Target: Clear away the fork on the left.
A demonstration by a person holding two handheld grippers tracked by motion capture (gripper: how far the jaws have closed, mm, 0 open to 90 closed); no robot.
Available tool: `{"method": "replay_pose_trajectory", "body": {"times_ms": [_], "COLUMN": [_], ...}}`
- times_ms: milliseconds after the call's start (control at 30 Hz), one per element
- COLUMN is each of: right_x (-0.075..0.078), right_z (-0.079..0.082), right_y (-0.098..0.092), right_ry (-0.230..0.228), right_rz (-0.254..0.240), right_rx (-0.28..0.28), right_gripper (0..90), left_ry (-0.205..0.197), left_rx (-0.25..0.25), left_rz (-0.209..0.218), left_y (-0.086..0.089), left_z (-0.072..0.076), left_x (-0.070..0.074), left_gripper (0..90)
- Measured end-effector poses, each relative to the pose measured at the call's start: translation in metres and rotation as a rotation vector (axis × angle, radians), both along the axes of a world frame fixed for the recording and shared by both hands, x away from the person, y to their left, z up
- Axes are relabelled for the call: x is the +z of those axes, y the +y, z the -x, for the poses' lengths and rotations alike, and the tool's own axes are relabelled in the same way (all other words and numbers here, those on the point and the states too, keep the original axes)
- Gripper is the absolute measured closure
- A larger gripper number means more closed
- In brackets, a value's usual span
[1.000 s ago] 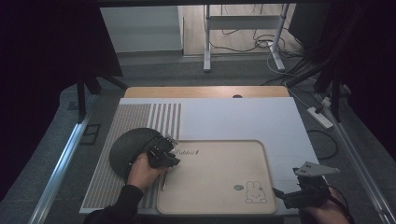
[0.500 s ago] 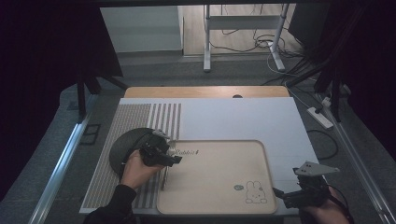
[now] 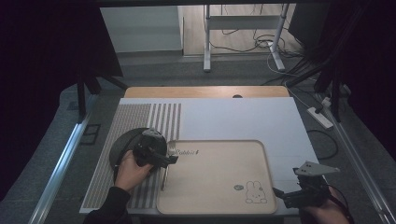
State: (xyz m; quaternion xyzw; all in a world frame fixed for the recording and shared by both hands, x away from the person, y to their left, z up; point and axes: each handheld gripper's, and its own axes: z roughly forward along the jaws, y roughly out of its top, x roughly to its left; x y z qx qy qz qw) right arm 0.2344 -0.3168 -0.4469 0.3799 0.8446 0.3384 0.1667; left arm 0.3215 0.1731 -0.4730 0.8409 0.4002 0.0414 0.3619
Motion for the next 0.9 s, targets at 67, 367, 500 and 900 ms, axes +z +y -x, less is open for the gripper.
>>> {"method": "replay_pose_trajectory", "body": {"times_ms": [67,367,500,900], "right_x": [0.000,0.000,0.000,0.000], "right_z": [0.000,0.000,0.000,-0.001], "right_y": [0.000,-0.001,-0.001,-0.001], "right_ry": [0.000,-0.001,0.000,-0.001], "right_rz": [0.000,-0.007,-0.008,-0.011], "right_rx": [-0.001,-0.001,-0.002,-0.012], "right_gripper": [0.0,0.0,0.0,0.0], "left_ry": [-0.010,-0.041,-0.074,-0.127], "left_rx": [0.002,0.042,0.048,0.079], "left_rz": [0.005,0.027,0.029,0.062], "left_y": [0.002,0.015,0.018,0.029], "left_z": [0.001,0.015,0.022,0.038], "left_x": [0.000,0.002,0.006,0.011], "left_gripper": [0.0,0.0,0.0,0.0]}}
